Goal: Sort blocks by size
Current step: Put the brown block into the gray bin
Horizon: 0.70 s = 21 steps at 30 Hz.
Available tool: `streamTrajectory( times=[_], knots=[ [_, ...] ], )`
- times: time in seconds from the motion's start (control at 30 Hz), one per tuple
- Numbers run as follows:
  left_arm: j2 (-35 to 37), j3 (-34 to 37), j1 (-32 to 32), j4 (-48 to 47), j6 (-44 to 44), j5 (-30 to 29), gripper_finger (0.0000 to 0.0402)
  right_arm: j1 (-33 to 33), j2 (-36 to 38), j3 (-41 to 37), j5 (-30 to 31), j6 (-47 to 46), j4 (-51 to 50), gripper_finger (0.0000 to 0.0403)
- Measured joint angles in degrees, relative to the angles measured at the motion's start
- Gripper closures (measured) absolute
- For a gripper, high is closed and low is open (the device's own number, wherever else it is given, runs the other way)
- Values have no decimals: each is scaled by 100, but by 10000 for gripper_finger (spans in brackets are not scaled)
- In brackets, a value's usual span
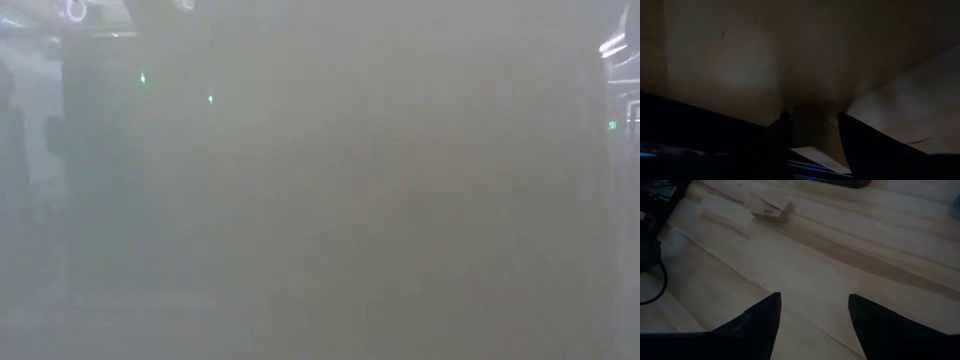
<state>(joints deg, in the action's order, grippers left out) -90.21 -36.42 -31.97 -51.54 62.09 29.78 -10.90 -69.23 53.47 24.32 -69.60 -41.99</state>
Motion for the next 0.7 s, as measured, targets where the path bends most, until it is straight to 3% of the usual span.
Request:
streamTrajectory(
  times=[0.1,0.23,0.33,0.53,0.7],
  knots=[
    [-4,2,0,44,12,100,256,0,0,0,10,4,0,157],
    [-7,-32,6,157,100,171,328,0,0,0,15,17,-2,157],
    [-8,-145,86,130,56,-39,339,0,0,0,18,27,-5,157],
    [-15,-956,435,-157,-239,-1277,339,-6,-2,0,13,79,-29,157],
    [-15,-2175,831,-685,-1196,-2370,339,-39,-2,0,0,79,-33,158]
  ],
)
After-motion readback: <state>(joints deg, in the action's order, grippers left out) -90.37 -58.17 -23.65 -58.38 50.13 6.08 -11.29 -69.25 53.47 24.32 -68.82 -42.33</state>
